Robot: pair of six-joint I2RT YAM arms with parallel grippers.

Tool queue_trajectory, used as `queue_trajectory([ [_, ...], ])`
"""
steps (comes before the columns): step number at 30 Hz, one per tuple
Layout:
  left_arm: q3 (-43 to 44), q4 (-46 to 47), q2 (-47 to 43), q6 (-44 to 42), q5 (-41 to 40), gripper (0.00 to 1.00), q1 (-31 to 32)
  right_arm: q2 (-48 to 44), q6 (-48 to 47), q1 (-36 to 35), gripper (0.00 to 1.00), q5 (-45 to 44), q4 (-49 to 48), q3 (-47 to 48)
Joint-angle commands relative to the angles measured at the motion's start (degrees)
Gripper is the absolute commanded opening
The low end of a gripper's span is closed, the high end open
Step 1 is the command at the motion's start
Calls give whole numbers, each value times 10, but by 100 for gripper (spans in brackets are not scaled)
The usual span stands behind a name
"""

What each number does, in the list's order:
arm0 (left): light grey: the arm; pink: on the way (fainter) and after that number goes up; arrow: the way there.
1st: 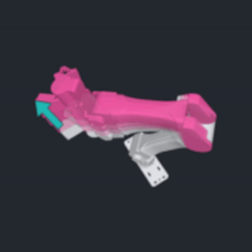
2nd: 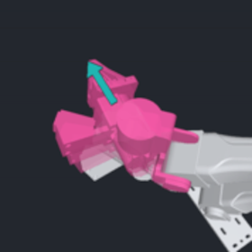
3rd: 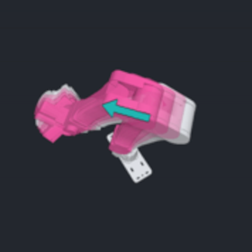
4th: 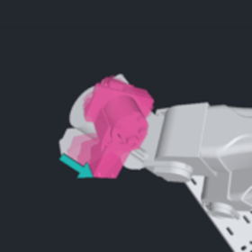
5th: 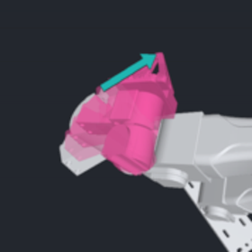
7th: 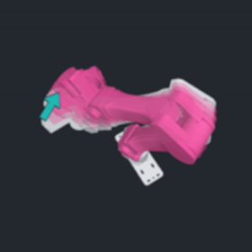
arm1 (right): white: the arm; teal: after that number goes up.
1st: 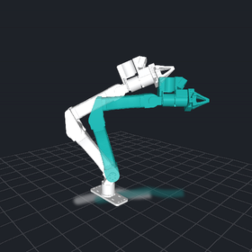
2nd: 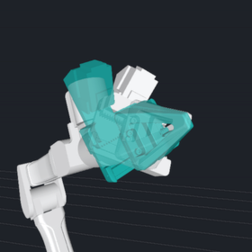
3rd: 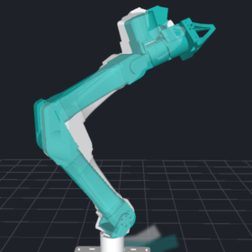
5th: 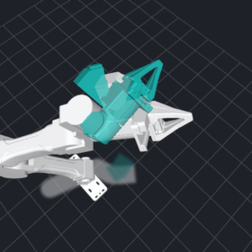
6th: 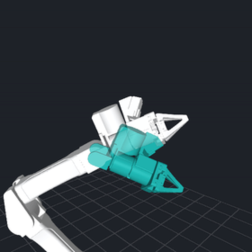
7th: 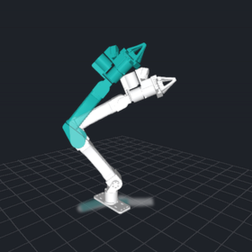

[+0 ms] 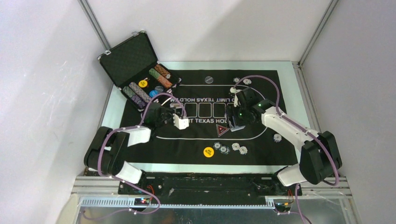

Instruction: Distribute texas hold em gaming equipment

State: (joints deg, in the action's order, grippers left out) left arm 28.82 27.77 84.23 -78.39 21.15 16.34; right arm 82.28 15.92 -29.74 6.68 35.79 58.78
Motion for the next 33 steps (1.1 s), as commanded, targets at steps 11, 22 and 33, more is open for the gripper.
queue_trajectory([
  [11,64,-86,64,-85,8,0,-22,29,1,8,0,-5,0,51],
  [22,63,-152,57,-114,51,0,-25,37,2,7,0,-9,9,65],
  [33,75,-180,56,-104,25,31,-30,33,3,6,0,-14,12,66],
])
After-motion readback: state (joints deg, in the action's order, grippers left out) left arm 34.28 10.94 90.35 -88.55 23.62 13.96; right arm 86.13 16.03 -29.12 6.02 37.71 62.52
